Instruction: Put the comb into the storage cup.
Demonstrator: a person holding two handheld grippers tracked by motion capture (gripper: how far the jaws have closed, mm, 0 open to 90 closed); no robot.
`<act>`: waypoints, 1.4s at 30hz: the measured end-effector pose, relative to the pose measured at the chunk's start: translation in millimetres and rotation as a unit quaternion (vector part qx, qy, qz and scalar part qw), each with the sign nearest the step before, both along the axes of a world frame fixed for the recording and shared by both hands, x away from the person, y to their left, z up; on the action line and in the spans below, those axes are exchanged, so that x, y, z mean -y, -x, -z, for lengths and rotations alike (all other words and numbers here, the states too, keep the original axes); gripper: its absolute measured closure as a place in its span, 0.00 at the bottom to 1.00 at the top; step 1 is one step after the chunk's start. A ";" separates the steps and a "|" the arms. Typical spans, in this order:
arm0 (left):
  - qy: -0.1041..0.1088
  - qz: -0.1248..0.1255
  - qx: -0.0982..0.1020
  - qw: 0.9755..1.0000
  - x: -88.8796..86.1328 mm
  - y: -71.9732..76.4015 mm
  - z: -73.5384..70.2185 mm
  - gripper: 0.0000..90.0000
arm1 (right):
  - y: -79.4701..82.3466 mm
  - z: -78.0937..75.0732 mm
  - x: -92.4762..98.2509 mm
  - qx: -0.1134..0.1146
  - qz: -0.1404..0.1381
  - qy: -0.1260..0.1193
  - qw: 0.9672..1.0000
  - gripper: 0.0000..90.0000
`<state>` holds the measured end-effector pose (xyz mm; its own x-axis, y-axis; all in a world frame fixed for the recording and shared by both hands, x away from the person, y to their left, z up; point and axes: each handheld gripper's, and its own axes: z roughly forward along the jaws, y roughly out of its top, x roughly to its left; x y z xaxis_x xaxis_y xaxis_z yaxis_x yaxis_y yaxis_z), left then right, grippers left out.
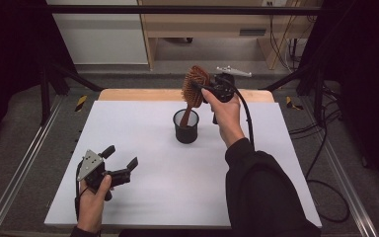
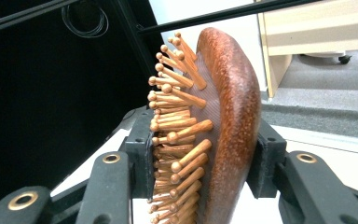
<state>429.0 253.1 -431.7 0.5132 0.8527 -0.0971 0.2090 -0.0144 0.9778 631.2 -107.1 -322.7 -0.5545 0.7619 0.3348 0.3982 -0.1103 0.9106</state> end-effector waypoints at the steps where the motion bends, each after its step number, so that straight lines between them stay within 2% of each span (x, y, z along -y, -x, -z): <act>1: 0.000 0.000 0.000 1.000 -0.1 0.1 0.0 0.04 | -0.4 1.8 -0.7 -0.003 0.000 -0.001 1.000 0.59; 7: 0.000 0.001 0.000 1.000 -0.9 -0.4 0.0 0.04 | -2.0 11.3 -4.3 -0.009 -0.001 0.007 1.000 0.59; 20: 0.001 0.001 0.000 1.000 -1.4 -0.6 -0.3 0.04 | -3.9 25.3 -5.2 -0.025 -0.003 0.004 1.000 0.59; 36: 0.003 0.001 0.000 1.000 -2.0 -0.9 -0.4 0.04 | -5.2 35.1 -1.9 -0.040 -0.004 -0.022 0.999 0.59; 42: 0.003 0.002 -0.001 1.000 -2.1 -0.9 -0.4 0.04 | -5.2 36.6 -2.9 -0.041 -0.007 -0.024 0.999 0.58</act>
